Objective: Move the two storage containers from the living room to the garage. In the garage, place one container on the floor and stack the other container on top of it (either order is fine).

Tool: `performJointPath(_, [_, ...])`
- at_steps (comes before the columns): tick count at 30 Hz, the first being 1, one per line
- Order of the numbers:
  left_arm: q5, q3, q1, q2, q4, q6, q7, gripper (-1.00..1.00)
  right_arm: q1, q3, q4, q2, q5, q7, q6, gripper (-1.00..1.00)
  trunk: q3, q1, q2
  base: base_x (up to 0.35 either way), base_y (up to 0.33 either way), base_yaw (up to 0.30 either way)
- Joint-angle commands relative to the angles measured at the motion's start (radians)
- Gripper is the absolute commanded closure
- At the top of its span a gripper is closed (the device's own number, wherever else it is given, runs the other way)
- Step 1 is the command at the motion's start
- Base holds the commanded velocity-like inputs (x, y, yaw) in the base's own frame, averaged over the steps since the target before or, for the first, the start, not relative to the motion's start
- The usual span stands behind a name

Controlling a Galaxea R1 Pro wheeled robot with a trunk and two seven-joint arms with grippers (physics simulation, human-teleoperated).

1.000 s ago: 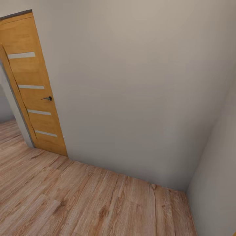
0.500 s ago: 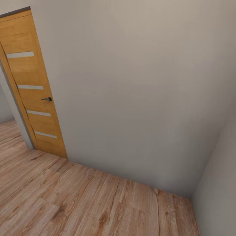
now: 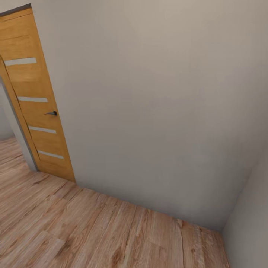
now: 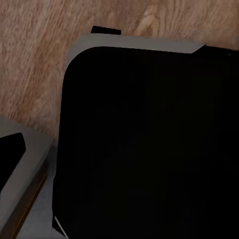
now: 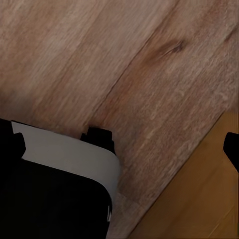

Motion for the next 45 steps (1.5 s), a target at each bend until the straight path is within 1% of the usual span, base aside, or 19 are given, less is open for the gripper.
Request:
performJointPath(1, [0.008,0.000,0.000,0.000,-0.001,0.000,0.001,-1.00,-0.001,0.008,0.003,0.000,-0.009,0.000,-0.007,-1.00,-0.001,0.000,0.000,0.157,0.000,0.189])
performJointPath(9, [0.008,0.000,0.000,0.000,-0.001,0.000,0.001,-1.00,0.000,0.009,0.003,0.000,-0.009,0.000,-0.009,-1.00,-0.001,0.000,0.000,0.154,0.000,0.254])
performJointPath(25, [0.008,0.000,0.000,0.000,-0.001,0.000,0.001,-1.00,0.000,0.009,0.003,0.000,-0.009,0.000,-0.009,-1.00,-0.001,0.000,0.000,0.022,0.000,0.273])
performJointPath(45, [0.008,0.002,0.000,0.001,-0.001,0.000,0.000,-1.00,0.000,0.009,0.003,0.000,-0.009,0.000,-0.009,-1.00,-0.001,0.000,0.000,0.302,0.000,0.273])
